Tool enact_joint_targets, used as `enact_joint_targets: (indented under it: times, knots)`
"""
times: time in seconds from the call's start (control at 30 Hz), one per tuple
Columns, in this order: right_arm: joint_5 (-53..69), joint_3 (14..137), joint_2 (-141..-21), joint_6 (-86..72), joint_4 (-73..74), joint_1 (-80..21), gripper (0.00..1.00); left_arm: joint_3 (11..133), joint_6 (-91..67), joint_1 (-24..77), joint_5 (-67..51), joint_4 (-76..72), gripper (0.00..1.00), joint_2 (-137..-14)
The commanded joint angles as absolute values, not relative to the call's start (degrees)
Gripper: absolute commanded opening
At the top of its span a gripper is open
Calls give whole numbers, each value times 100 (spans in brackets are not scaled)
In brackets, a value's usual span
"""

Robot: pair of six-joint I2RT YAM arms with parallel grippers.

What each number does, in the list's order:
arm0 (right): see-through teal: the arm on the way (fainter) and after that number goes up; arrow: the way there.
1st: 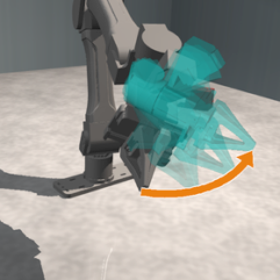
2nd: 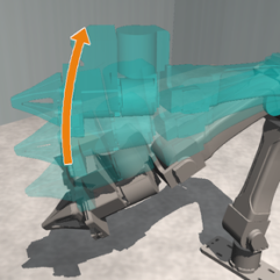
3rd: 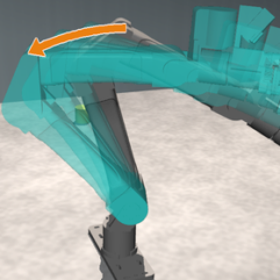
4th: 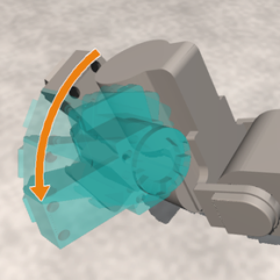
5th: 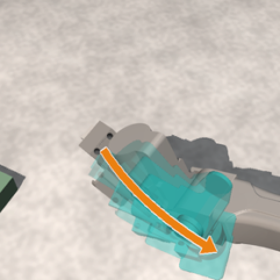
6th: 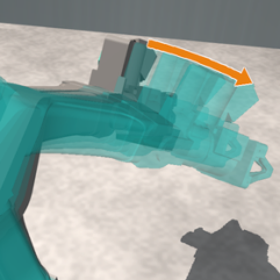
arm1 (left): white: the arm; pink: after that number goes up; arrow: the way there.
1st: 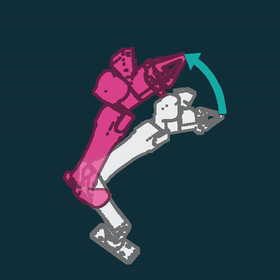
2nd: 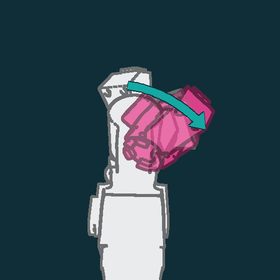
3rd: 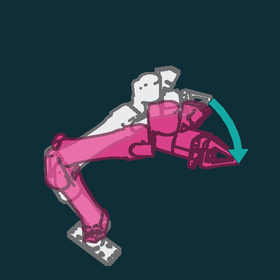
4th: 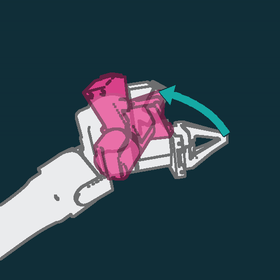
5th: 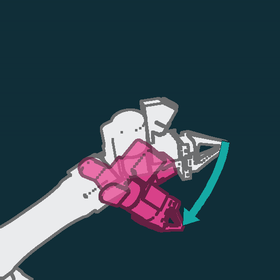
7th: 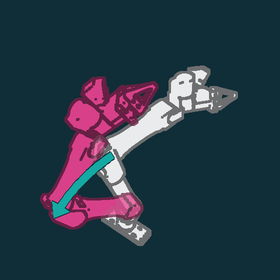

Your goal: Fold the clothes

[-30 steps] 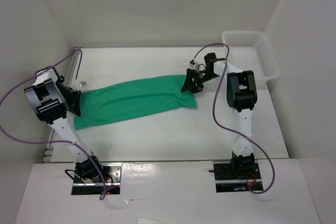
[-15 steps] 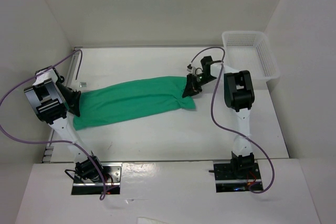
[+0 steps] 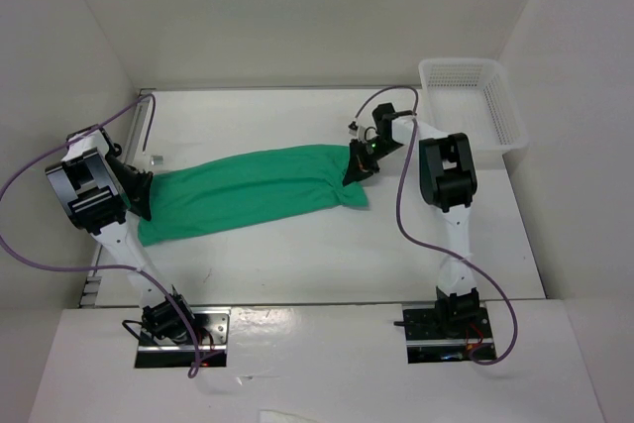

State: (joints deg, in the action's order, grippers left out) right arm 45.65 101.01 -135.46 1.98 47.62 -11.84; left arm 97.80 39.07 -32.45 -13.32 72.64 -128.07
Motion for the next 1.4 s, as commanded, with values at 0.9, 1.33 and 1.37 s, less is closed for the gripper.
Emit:
enact_joint_targets:
  times: [0.9,1.33,1.37]
  knots:
    - [-44,12339,-13245,976,5554,-378,0,10318,3885,-1416,-2900,7330,0,-12920]
    - [492,13992,-13579,1187,6434,-667,0,10151,3270,-896,-3444,6777,27,-13148]
    - [570,13992,-13579,1247,6486,-738,0,10151,3270,-896,-3445,6776,32,-13148]
